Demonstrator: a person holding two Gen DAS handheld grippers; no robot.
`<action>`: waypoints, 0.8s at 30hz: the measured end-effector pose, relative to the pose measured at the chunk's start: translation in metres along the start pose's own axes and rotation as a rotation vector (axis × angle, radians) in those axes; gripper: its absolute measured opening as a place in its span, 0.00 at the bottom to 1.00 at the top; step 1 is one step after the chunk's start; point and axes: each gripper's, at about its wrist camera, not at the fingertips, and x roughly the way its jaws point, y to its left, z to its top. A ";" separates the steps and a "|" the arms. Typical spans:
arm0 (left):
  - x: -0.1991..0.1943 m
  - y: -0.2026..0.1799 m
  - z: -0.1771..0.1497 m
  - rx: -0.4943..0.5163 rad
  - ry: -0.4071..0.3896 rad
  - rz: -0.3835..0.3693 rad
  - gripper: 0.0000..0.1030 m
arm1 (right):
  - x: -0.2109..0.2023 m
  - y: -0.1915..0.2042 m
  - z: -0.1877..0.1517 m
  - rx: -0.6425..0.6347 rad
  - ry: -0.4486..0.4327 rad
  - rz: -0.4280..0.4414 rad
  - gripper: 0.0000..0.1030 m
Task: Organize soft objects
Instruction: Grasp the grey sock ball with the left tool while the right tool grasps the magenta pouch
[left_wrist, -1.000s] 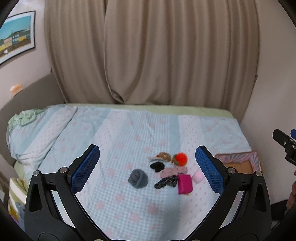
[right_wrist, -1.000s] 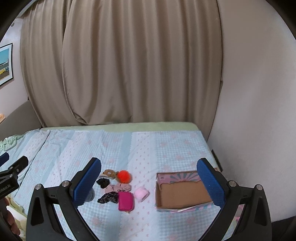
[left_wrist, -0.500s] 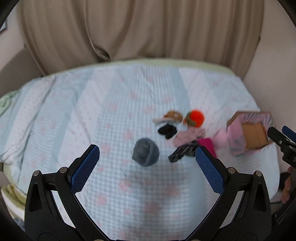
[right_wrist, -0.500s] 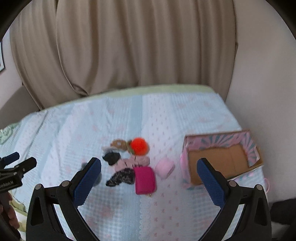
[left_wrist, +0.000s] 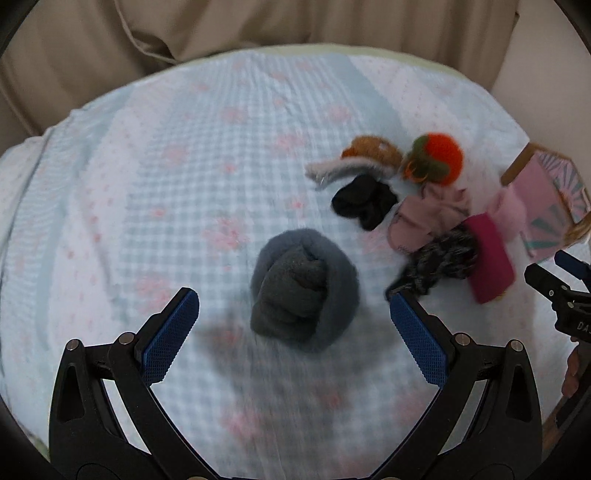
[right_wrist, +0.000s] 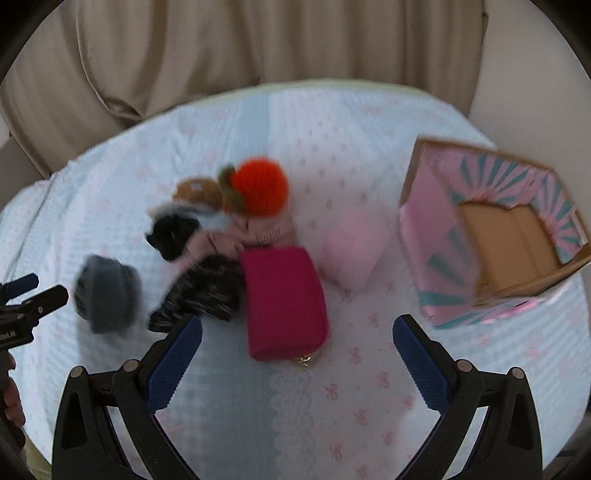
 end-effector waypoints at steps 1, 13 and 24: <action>0.011 0.002 -0.001 0.001 0.003 -0.005 0.99 | 0.010 0.000 -0.002 0.002 0.007 0.003 1.00; 0.076 0.003 0.002 -0.030 0.070 -0.116 0.74 | 0.078 -0.008 -0.009 0.055 0.097 0.044 0.73; 0.077 0.000 0.006 -0.054 0.090 -0.101 0.54 | 0.079 -0.006 -0.004 0.070 0.093 0.066 0.53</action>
